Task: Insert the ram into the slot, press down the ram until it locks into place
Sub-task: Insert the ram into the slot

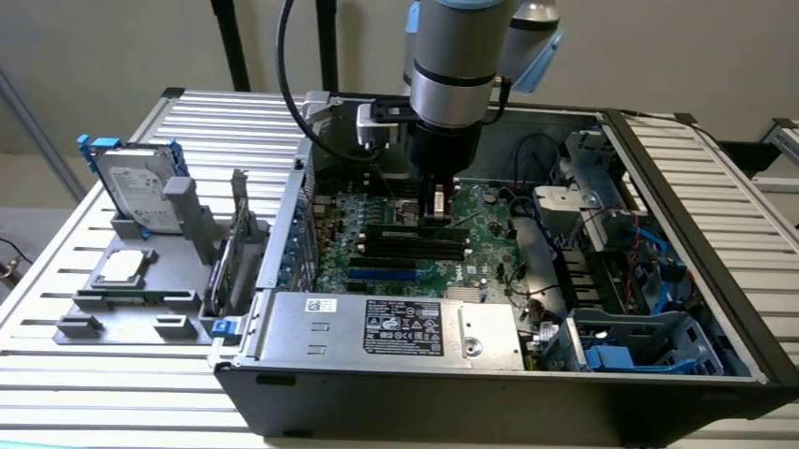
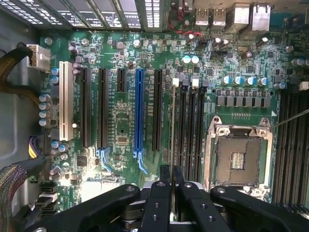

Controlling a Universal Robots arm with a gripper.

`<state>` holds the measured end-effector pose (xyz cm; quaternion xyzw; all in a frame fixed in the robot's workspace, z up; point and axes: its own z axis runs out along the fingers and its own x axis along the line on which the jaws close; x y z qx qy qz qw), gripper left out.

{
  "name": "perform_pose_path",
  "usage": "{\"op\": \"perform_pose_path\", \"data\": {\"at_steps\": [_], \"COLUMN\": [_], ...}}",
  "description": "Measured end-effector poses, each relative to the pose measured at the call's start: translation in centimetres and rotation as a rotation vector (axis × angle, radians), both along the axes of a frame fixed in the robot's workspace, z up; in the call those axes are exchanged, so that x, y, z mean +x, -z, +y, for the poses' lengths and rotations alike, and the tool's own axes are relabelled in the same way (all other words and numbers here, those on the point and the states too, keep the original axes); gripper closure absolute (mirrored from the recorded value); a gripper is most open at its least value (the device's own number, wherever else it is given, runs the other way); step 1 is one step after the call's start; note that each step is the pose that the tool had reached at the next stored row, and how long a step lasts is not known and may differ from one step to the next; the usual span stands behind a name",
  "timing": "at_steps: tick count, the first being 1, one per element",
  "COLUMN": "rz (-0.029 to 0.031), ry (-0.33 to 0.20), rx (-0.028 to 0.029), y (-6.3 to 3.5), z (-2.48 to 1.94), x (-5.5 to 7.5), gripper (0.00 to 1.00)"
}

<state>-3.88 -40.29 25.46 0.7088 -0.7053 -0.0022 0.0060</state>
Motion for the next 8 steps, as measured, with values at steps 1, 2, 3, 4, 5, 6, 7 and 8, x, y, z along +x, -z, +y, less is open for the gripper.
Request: {"op": "perform_pose_path", "data": {"at_steps": [1, 2, 3, 4, 5, 6, 7, 8], "rz": [0.0000, 0.0001, 0.0000, 0.0001, 0.0001, 0.0002, 0.0003, 0.0003], "ry": [0.000, 0.000, 0.000, 0.000, 0.000, 0.000, 0.000, 0.000], "rx": [-0.0002, -0.0003, -0.0004, -0.0006, -0.0008, -0.0009, -0.0011, -0.0011], "y": [0.10, 0.20, 0.30, 0.40, 0.48, 0.56, 0.63, 0.71], "z": [-0.01, -0.02, -0.02, -0.03, -0.03, -0.04, -0.04, -0.04], "x": [0.00, 0.00, 0.00, 0.00, 0.00, 0.00, 0.00, 0.00], "gripper": [0.87, 0.87, 0.87, 0.87, 0.87, 0.87, 0.87, 0.87]}}
